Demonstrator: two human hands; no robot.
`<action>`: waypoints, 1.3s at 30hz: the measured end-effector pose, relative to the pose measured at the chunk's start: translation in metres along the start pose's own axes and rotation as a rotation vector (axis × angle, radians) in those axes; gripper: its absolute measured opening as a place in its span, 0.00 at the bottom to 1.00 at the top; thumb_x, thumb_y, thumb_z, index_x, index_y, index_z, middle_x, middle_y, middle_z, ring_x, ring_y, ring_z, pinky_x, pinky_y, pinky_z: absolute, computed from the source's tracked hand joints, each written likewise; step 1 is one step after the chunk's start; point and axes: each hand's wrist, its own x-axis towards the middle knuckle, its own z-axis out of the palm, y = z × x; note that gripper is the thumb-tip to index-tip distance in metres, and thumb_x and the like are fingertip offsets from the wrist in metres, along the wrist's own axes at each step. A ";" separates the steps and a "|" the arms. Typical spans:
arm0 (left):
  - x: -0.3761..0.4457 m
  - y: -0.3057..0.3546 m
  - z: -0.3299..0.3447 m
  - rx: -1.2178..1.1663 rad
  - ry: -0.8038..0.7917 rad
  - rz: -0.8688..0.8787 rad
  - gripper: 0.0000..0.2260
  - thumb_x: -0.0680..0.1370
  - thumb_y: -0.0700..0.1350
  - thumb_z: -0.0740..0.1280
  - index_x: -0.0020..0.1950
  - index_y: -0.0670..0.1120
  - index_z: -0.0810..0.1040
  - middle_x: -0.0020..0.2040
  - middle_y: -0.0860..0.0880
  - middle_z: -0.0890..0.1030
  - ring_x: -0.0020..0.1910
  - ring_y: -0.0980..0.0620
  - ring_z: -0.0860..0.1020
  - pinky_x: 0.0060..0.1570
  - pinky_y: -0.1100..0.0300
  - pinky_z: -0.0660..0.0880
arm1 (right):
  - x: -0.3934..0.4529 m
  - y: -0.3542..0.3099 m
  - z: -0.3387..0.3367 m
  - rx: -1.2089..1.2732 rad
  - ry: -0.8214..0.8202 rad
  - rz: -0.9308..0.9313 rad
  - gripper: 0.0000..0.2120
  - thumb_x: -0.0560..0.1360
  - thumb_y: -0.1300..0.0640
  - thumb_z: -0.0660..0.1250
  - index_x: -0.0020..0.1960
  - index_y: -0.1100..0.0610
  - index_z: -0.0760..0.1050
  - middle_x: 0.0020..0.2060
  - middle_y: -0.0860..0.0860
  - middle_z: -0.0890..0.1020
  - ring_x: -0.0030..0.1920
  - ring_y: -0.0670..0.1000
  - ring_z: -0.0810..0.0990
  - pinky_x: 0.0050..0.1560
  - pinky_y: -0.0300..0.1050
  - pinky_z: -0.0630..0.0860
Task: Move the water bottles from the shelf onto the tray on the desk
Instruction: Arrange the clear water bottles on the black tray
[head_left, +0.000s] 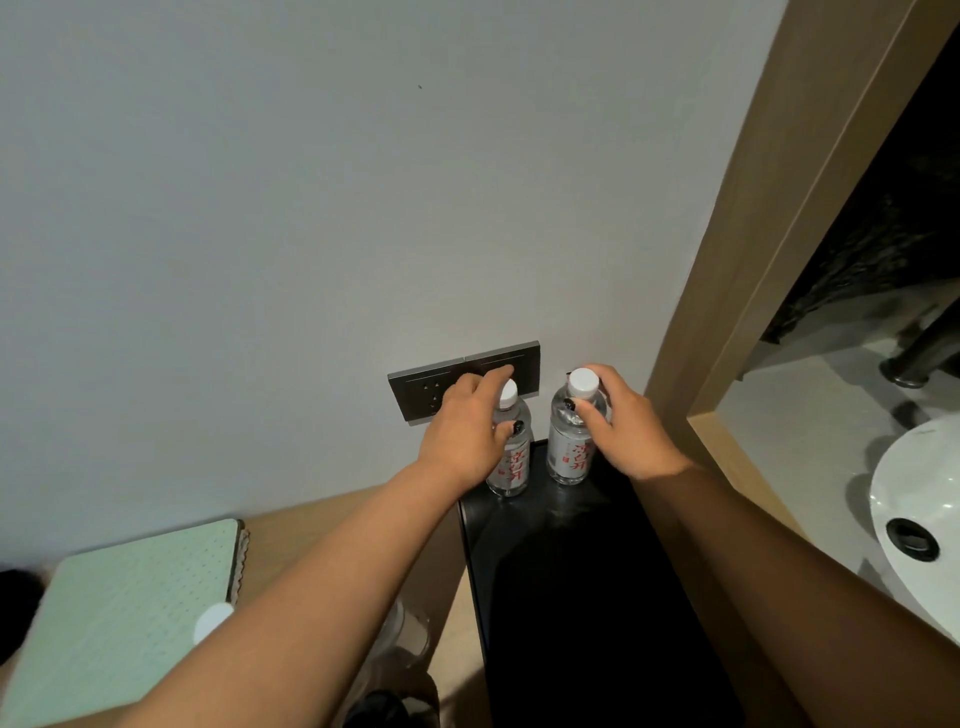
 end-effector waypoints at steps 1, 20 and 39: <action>-0.002 0.000 -0.003 -0.004 0.010 -0.003 0.29 0.76 0.43 0.67 0.75 0.52 0.60 0.68 0.46 0.68 0.69 0.46 0.65 0.64 0.54 0.67 | 0.000 -0.002 -0.001 0.009 -0.002 0.005 0.20 0.78 0.58 0.62 0.69 0.51 0.65 0.65 0.53 0.74 0.66 0.54 0.72 0.64 0.51 0.71; -0.149 -0.043 -0.086 -0.216 0.197 -0.174 0.28 0.77 0.49 0.67 0.73 0.50 0.59 0.62 0.52 0.74 0.60 0.55 0.73 0.60 0.57 0.73 | -0.100 -0.110 0.059 -0.198 -0.129 -0.341 0.22 0.77 0.54 0.63 0.71 0.49 0.65 0.73 0.46 0.63 0.73 0.46 0.59 0.72 0.43 0.55; -0.207 -0.126 -0.081 0.088 -0.015 -0.280 0.26 0.71 0.49 0.72 0.66 0.47 0.70 0.65 0.48 0.72 0.62 0.48 0.72 0.58 0.58 0.70 | -0.139 -0.125 0.160 -0.215 -0.208 -0.224 0.21 0.74 0.53 0.68 0.66 0.52 0.72 0.61 0.49 0.78 0.61 0.48 0.76 0.61 0.45 0.73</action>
